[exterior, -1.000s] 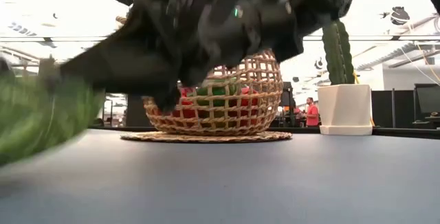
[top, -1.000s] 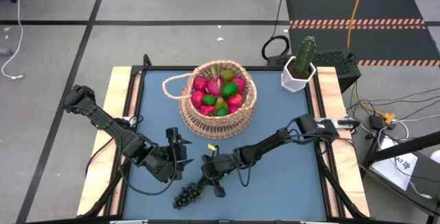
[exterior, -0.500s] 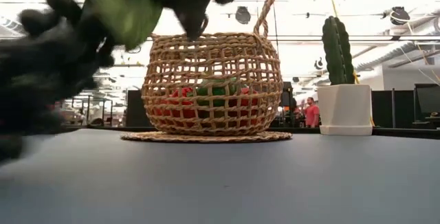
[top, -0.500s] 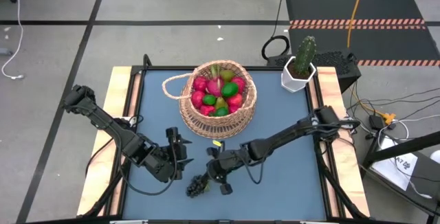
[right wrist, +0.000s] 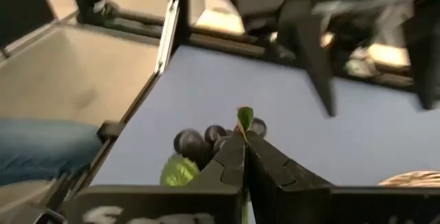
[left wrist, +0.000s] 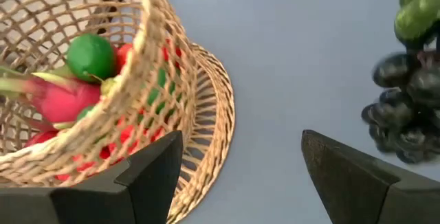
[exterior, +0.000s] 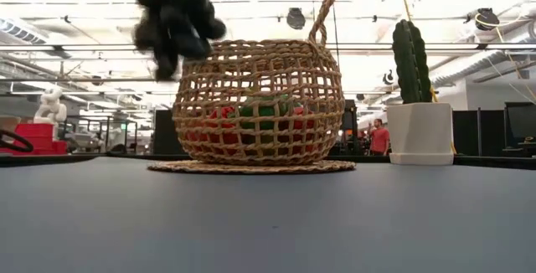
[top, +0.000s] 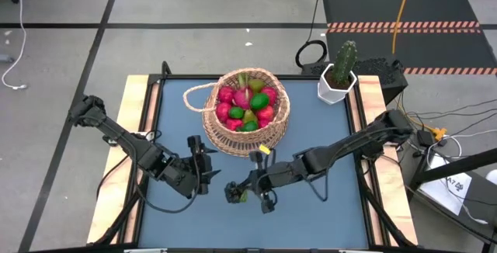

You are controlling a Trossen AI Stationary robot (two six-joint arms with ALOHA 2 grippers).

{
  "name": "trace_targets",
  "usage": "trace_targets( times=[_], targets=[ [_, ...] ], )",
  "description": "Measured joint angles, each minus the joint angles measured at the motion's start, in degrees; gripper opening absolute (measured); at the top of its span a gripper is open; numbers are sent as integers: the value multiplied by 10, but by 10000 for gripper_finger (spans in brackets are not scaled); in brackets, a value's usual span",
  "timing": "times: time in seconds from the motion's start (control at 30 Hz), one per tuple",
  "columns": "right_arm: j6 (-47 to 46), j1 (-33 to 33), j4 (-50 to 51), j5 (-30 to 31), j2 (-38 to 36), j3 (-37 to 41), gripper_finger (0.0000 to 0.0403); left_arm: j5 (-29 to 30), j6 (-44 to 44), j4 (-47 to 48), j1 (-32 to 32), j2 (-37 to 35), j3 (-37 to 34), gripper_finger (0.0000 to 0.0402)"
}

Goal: Build produce basket
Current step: Put the grapes into the basket

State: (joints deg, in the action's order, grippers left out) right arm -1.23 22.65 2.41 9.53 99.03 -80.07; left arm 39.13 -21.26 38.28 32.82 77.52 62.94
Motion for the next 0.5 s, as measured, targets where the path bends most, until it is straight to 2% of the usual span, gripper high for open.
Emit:
trace_targets(
  times=[0.5],
  targets=[
    [110,10,33,14,-145,0,0,-1,-9,-13,-1,-4,0,294]
  ],
)
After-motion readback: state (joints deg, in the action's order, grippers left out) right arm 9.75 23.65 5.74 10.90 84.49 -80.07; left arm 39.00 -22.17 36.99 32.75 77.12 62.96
